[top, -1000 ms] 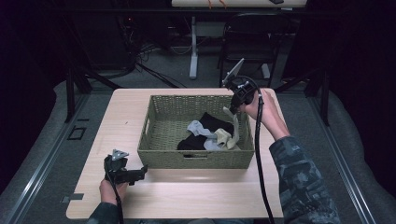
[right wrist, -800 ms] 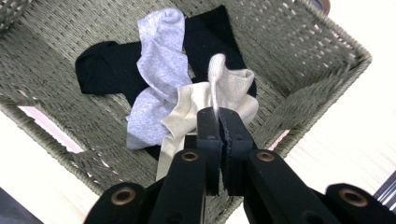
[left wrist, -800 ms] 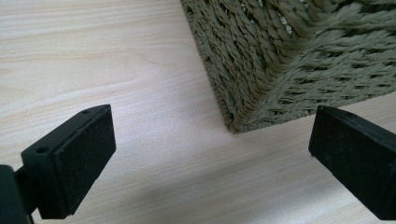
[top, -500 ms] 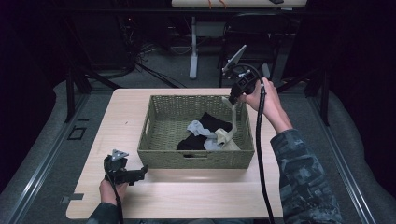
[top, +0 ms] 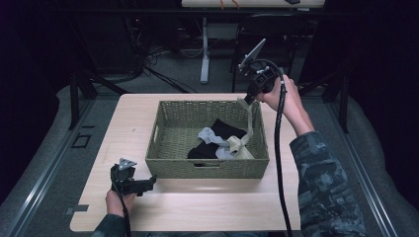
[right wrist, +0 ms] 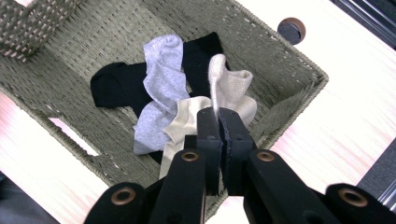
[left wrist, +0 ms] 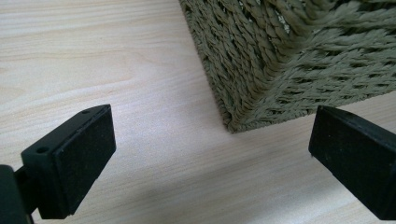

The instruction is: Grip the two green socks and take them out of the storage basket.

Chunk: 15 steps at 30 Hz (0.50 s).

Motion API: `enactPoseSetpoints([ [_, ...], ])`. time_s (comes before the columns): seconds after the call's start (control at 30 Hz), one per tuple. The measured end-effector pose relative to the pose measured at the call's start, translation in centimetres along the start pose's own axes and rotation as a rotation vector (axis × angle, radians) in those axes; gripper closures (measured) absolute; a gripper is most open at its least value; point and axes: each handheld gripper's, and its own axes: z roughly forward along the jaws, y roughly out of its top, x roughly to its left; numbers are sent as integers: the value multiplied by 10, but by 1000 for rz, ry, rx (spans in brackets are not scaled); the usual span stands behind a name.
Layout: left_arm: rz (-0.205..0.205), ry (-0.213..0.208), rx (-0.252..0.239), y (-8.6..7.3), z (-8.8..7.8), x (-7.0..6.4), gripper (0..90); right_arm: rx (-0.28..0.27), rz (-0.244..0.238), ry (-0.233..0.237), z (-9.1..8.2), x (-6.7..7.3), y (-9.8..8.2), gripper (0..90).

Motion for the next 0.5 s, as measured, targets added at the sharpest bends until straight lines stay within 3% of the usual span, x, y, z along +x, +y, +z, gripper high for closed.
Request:
enactPoseSetpoints([
  [0.5, 1, -6, 6, 0, 1, -1, 5, -3, 3, -34, -34, -4, 7, 884],
])
